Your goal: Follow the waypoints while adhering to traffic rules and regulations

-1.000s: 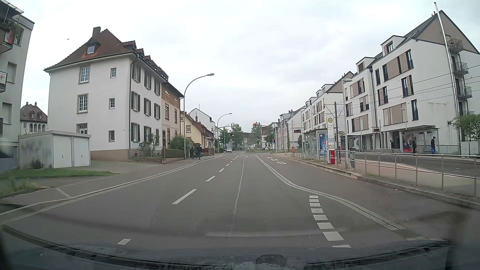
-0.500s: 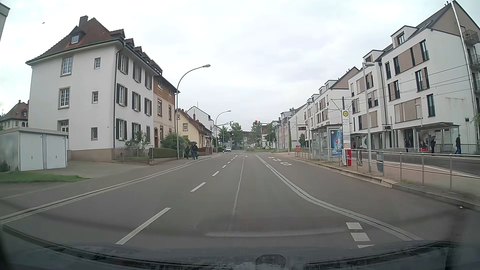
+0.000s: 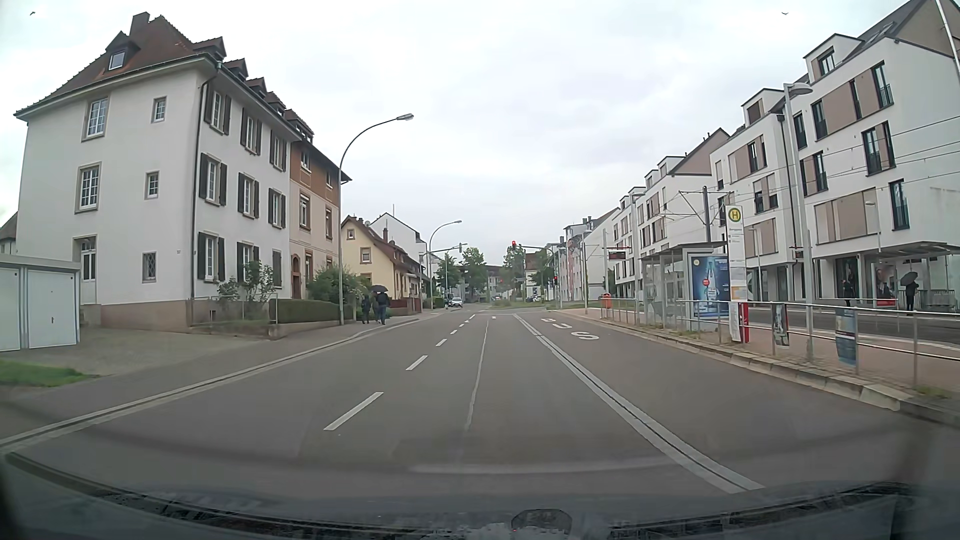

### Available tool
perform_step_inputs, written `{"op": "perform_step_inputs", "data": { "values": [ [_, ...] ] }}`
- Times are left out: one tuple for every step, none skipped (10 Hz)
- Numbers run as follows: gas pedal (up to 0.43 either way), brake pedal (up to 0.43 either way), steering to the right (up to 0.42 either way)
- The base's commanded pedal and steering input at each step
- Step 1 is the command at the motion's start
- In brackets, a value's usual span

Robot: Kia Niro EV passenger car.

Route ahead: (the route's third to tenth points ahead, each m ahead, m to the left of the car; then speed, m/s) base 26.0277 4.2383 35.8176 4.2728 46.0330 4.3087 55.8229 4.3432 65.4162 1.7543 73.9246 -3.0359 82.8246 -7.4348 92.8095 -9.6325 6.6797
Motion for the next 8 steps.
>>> {"op": "perform_step_inputs", "data": {
  "values": [
    [0.0,0.0,-0.006],
    [0.0,0.0,-0.006],
    [0.008,0.0,-0.006],
    [0.008,0.0,-0.005],
    [0.02,0.0,-0.005],
    [0.028,0.0,-0.004],
    [0.039,0.0,-0.004],
    [0.039,0.0,-0.005]
  ]
}}
